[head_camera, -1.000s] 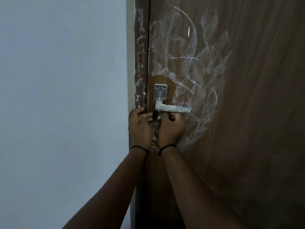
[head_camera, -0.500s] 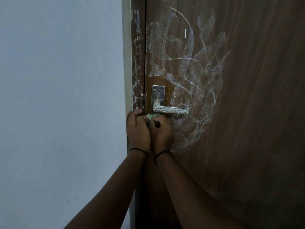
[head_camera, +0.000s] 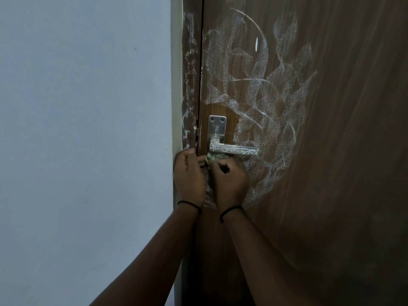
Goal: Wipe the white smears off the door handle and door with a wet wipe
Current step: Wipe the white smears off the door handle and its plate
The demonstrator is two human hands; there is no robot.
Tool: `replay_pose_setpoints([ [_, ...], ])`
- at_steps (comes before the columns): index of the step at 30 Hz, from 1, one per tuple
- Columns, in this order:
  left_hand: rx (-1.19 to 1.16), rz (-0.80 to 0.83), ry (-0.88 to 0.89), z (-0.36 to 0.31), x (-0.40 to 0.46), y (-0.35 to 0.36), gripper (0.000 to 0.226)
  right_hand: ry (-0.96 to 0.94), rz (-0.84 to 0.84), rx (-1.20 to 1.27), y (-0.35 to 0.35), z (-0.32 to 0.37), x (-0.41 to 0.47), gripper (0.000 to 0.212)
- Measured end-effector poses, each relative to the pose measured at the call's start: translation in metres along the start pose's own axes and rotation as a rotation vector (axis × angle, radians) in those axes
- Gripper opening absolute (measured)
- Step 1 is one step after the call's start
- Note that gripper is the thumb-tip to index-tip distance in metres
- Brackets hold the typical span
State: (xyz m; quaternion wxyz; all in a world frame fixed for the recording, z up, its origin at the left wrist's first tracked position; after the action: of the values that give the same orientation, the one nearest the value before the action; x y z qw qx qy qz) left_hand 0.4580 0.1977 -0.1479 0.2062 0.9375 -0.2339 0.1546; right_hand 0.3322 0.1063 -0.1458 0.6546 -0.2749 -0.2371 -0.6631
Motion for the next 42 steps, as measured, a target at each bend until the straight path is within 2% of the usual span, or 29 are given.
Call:
replay_pose_setpoints([
  [3,0.005,0.003,0.003,-0.001,-0.001,0.001,0.018,0.075,-0.105,0.052,-0.009,0.000,0.002,0.011],
  [8,0.030,0.005,-0.002,0.000,0.000,0.000,0.017,0.021,-0.002,0.070,0.002,0.004,-0.008,0.009],
  [11,0.047,0.017,0.014,-0.001,-0.001,0.001,0.018,0.089,-0.085,0.096,-0.007,-0.007,-0.007,0.006],
  [15,0.043,-0.010,0.017,-0.003,-0.004,0.002,0.019,0.194,-0.133,0.061,-0.003,-0.008,0.005,0.015],
  [19,0.053,-0.022,0.010,-0.003,-0.005,0.001,0.020,0.075,0.083,-0.012,0.007,-0.005,-0.013,0.007],
  [21,0.055,-0.006,0.001,-0.002,-0.005,0.000,0.023,0.089,0.104,-0.019,0.000,-0.012,-0.023,0.006],
  [23,0.055,0.005,0.000,-0.002,-0.005,0.001,0.028,-0.028,0.059,0.010,-0.015,0.004,-0.028,0.008],
  [27,-0.019,-0.027,0.044,-0.018,-0.006,0.001,0.037,-0.443,-0.105,0.008,-0.048,0.081,-0.020,0.012],
  [29,-0.094,-0.022,0.031,-0.026,-0.005,0.004,0.043,-0.527,-0.142,-0.067,-0.055,0.113,0.003,0.014],
  [31,-0.121,-0.015,0.023,-0.034,-0.003,0.007,0.047,-0.515,-0.100,-0.196,-0.052,0.130,0.033,0.014],
  [35,-0.111,0.008,0.037,-0.043,-0.001,0.010,0.051,-0.378,0.146,-0.364,-0.027,0.125,0.075,0.001],
  [38,-0.103,0.018,0.032,-0.042,-0.001,0.009,0.052,-0.349,0.265,-0.416,-0.011,0.119,0.076,0.007],
  [40,-0.092,0.031,0.032,-0.041,-0.001,0.009,0.052,-0.368,0.292,-0.451,-0.010,0.116,0.075,0.007],
  [42,-0.082,0.049,0.031,-0.041,-0.001,0.011,0.051,-0.382,0.242,-0.446,-0.018,0.115,0.078,0.009],
])
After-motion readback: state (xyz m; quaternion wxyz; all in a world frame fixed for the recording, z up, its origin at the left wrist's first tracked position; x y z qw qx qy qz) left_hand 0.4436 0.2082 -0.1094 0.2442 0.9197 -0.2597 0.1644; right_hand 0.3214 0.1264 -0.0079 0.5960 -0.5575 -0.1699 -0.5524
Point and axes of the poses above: each hand's wrist, its own x-axis towards the middle knuckle, its own y-axis out of the palm, z = x × y, the point moved 9 cm from there along x, towards the middle knuckle, and after that the axes turned 1 degree about y, right-handed, at the moved point
